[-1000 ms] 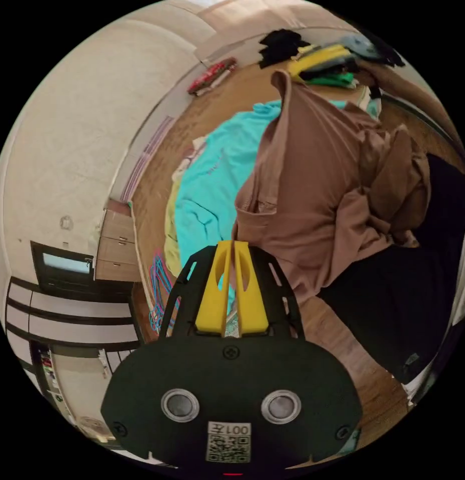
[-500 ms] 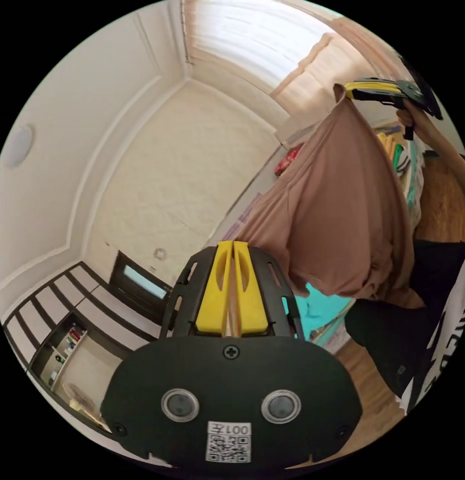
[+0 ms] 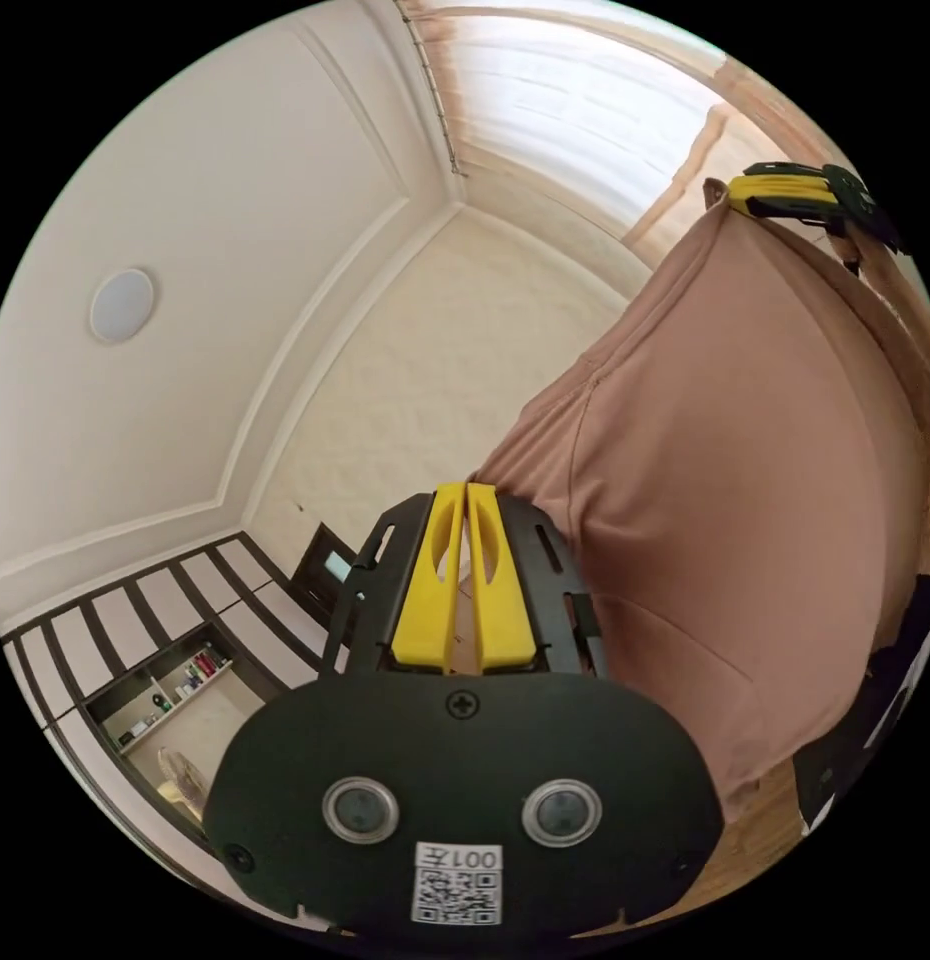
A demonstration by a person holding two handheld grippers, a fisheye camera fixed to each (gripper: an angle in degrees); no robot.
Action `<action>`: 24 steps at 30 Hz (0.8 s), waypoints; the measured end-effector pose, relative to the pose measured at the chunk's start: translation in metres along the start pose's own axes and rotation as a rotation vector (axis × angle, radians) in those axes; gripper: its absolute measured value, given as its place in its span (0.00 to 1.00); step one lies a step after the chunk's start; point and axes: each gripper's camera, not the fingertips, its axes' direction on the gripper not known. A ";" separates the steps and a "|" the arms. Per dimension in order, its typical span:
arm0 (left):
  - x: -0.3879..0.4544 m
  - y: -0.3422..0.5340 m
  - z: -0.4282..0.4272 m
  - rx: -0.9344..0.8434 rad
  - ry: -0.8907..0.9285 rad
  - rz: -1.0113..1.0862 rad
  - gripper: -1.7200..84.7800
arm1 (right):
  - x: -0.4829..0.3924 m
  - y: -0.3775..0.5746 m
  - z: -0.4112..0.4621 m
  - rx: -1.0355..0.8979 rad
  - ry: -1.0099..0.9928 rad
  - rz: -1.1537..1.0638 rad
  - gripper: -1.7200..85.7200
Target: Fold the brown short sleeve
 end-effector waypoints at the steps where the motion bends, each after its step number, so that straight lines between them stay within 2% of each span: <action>1: 0.004 -0.003 0.011 -0.016 0.009 0.006 0.01 | 0.000 0.002 0.010 -0.018 -0.006 -0.002 0.02; 10: 0.135 0.010 0.235 -0.329 0.221 0.119 0.01 | -0.050 0.105 0.199 -0.455 -0.110 -0.083 0.02; 15: 0.222 0.042 0.385 -0.533 0.329 0.144 0.01 | -0.116 0.196 0.328 -0.735 -0.176 -0.243 0.02; 19: 0.270 0.059 0.464 -0.721 0.469 0.100 0.01 | -0.162 0.255 0.410 -0.948 -0.249 -0.358 0.03; 21: 0.295 0.073 0.502 -0.829 0.511 0.061 0.02 | -0.182 0.285 0.449 -1.031 -0.253 -0.365 0.03; 24: 0.319 0.096 0.537 -0.962 0.581 0.096 0.10 | -0.199 0.321 0.487 -1.187 -0.324 -0.366 0.04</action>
